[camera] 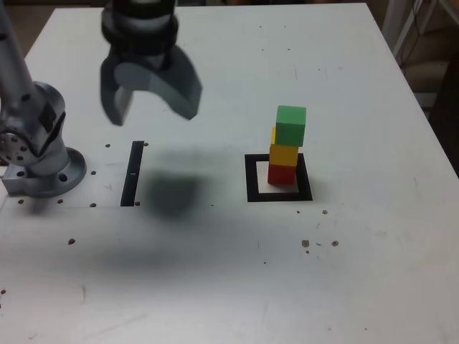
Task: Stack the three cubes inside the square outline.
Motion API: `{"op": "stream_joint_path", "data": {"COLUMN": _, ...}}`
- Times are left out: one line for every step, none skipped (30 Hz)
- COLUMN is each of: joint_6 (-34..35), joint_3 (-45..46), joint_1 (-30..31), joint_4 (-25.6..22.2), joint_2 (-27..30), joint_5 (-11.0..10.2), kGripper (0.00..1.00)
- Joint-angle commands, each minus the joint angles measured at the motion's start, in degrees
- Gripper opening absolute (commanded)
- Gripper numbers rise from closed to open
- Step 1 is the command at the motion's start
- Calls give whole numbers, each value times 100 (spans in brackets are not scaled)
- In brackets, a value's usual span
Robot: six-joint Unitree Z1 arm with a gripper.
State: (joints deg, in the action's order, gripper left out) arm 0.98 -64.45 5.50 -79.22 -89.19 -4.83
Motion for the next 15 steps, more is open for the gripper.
{"op": "stream_joint_path", "data": {"joint_6": 19, "joint_3": 221, "joint_1": -26, "joint_4": 118, "joint_2": 121, "joint_5": 57, "kGripper": 99}}
{"op": "stream_joint_path", "data": {"joint_6": 22, "joint_3": 339, "joint_1": -35, "joint_4": 177, "joint_2": 163, "joint_5": 86, "kGripper": 99}}
{"op": "stream_joint_path", "data": {"joint_6": 24, "joint_3": 459, "joint_1": -44, "joint_4": 238, "joint_2": 205, "joint_5": 114, "kGripper": 99}}
{"op": "stream_joint_path", "data": {"joint_6": 25, "joint_3": 578, "joint_1": -55, "joint_4": 302, "joint_2": 248, "joint_5": 141, "kGripper": 99}}
{"op": "stream_joint_path", "data": {"joint_6": 26, "joint_3": 735, "joint_1": -66, "joint_4": 391, "joint_2": 303, "joint_5": 177, "kGripper": 99}}
{"op": "stream_joint_path", "data": {"joint_6": 28, "joint_3": 850, "joint_1": -73, "joint_4": 461, "joint_2": 342, "joint_5": 200, "kGripper": 99}}
{"op": "stream_joint_path", "data": {"joint_6": 30, "joint_3": 960, "joint_1": -79, "joint_4": 533, "joint_2": 377, "joint_5": 221, "kGripper": 99}}
{"op": "stream_joint_path", "data": {"joint_6": 34, "joint_3": 1066, "joint_1": -81, "joint_4": 606, "joint_2": 410, "joint_5": 239, "kGripper": 99}}
{"op": "stream_joint_path", "data": {"joint_6": 39, "joint_3": 1164, "joint_1": -84, "joint_4": 680, "joint_2": 438, "joint_5": 253, "kGripper": 99}}
{"op": "stream_joint_path", "data": {"joint_6": 44, "joint_3": 1255, "joint_1": -84, "joint_4": 752, "joint_2": 460, "joint_5": 262, "kGripper": 99}}
{"op": "stream_joint_path", "data": {"joint_6": 50, "joint_3": 1338, "joint_1": -84, "joint_4": 821, "joint_2": 477, "joint_5": 267, "kGripper": 99}}
{"op": "stream_joint_path", "data": {"joint_6": 53, "joint_3": 1413, "joint_1": -87, "joint_4": 888, "joint_2": 489, "joint_5": 272, "kGripper": 99}}
{"op": "stream_joint_path", "data": {"joint_6": 57, "joint_3": 1484, "joint_1": -91, "joint_4": 957, "joint_2": 497, "joint_5": 276, "kGripper": 99}}
{"op": "stream_joint_path", "data": {"joint_6": 58, "joint_3": 1549, "joint_1": -97, "joint_4": 1026, "joint_2": 502, "joint_5": 279, "kGripper": 99}}
{"op": "stream_joint_path", "data": {"joint_6": 58, "joint_3": 1613, "joint_1": -103, "joint_4": 1098, "joint_2": 504, "joint_5": 284, "kGripper": 99}}
